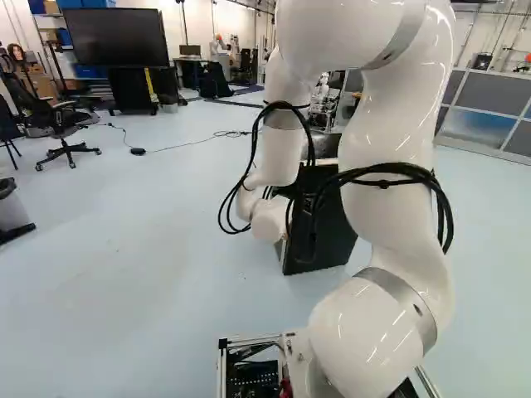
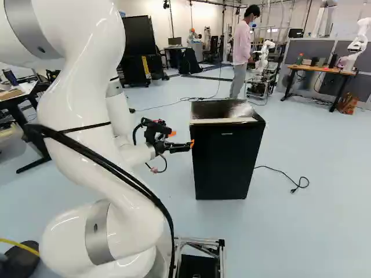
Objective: Grab a drink from the fridge
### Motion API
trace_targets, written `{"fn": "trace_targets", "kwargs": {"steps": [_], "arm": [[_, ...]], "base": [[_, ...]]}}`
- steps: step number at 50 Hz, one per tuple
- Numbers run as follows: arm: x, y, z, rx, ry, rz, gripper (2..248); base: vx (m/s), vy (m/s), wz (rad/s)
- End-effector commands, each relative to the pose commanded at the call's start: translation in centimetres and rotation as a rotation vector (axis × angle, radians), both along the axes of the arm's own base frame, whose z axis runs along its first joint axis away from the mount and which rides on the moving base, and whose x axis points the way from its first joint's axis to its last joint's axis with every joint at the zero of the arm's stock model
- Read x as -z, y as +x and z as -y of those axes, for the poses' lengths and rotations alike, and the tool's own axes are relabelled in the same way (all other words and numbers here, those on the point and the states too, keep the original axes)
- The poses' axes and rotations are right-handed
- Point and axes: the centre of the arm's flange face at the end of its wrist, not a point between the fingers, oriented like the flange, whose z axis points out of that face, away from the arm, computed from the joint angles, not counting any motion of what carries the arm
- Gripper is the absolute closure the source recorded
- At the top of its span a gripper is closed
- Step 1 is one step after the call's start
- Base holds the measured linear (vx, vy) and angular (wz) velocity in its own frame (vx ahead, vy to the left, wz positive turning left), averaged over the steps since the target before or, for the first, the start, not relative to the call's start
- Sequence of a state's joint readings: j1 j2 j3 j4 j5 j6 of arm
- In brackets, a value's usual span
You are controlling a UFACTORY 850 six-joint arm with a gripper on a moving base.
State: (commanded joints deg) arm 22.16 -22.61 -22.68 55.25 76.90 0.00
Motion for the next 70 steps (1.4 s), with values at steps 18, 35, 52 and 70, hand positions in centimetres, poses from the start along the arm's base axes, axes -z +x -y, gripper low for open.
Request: {"fn": "trace_targets", "kwargs": {"steps": [18, 35, 52, 70], "arm": [[0.2, 1.5, -1.3, 0.007, 0.007, 0.016, 3], [0.4, 3.5, -1.7, 0.05, 0.016, 0.035, 3], [0.6, 5.5, -1.7, 0.102, 0.026, 0.055, 3], [0.8, 7.1, -1.6, 0.155, 0.035, 0.071, 3]], "base": [[0.0, 0.0, 0.0], [0.0, 0.0, 0.0], [0.0, 0.0, 0.0], [0.0, 0.0, 0.0]]}}
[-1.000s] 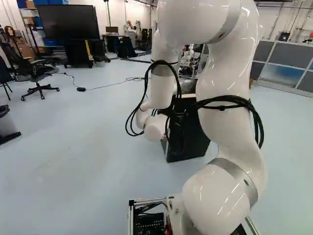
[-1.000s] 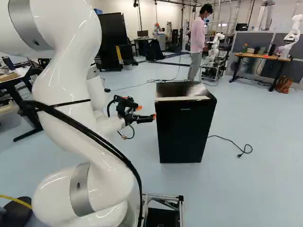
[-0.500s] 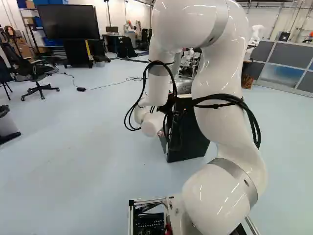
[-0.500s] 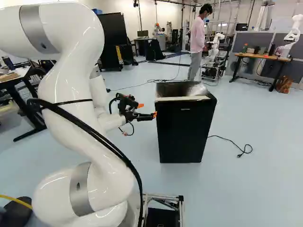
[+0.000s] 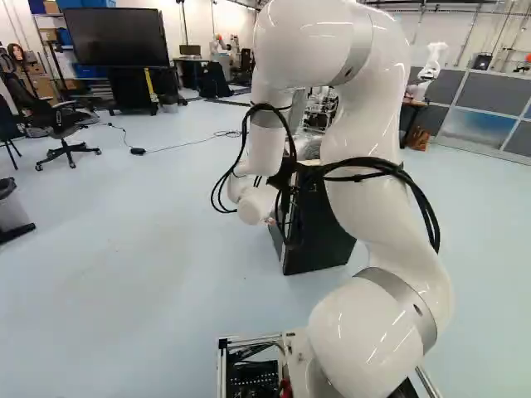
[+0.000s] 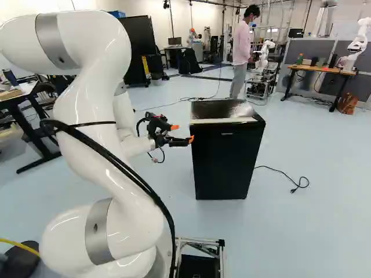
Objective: Grab a drink from the fridge
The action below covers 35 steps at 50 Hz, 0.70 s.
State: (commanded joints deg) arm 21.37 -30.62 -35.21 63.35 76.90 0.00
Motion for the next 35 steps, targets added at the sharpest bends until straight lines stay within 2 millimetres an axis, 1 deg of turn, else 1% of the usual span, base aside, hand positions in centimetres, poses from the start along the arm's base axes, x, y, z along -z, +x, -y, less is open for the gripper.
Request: {"fn": "trace_targets", "kwargs": {"steps": [35], "arm": [[0.2, 1.7, 1.3, 0.101, 0.013, 0.018, 3]], "base": [[0.0, 0.0, 0.0]]}}
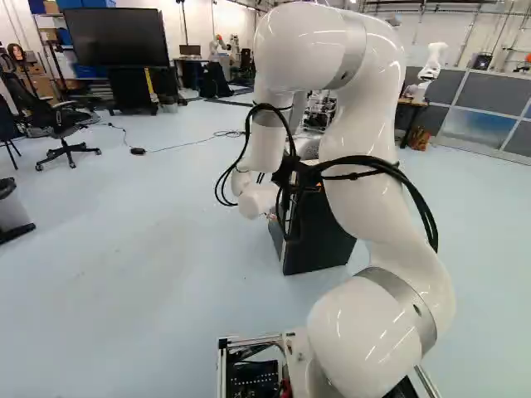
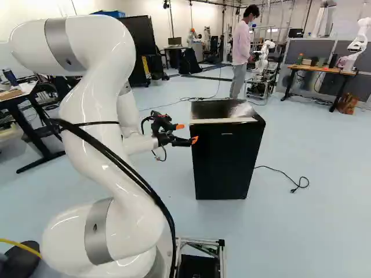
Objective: Grab a drink from the fridge
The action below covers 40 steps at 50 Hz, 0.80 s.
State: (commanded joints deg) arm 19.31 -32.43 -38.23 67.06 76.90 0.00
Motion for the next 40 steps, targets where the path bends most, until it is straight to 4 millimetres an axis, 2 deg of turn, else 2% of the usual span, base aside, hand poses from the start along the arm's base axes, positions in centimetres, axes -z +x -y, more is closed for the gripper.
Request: {"fn": "trace_targets", "kwargs": {"steps": [19, 40], "arm": [[0.1, 0.9, 0.7, 0.022, 0.003, 0.008, 3], [0.1, 0.9, 1.7, 0.045, 0.003, 0.007, 3]], "base": [[0.0, 0.0, 0.0], [0.0, 0.0, 0.0]]}}
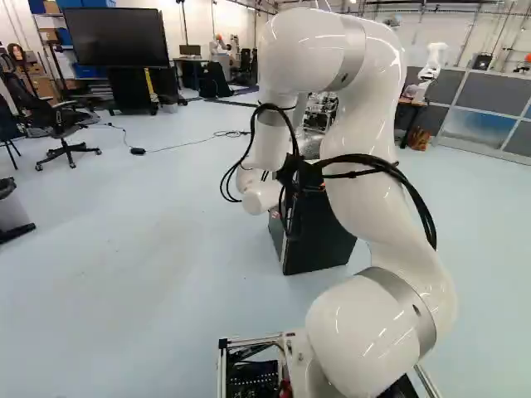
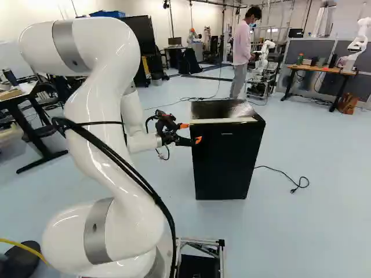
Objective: Grab a drink from the fridge
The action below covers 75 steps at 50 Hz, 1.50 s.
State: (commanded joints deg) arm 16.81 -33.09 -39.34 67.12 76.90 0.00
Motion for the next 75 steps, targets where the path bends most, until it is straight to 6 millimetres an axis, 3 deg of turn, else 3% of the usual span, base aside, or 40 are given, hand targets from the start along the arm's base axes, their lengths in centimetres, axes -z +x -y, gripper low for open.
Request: {"fn": "trace_targets", "kwargs": {"steps": [33, 75], "arm": [[0.0, 0.5, 0.9, 0.023, 0.001, 0.005, 3], [-0.5, -5.5, 5.4, 0.094, -0.016, -0.062, 3]], "base": [[0.0, 0.0, 0.0], [0.0, -0.003, -0.002]]}}
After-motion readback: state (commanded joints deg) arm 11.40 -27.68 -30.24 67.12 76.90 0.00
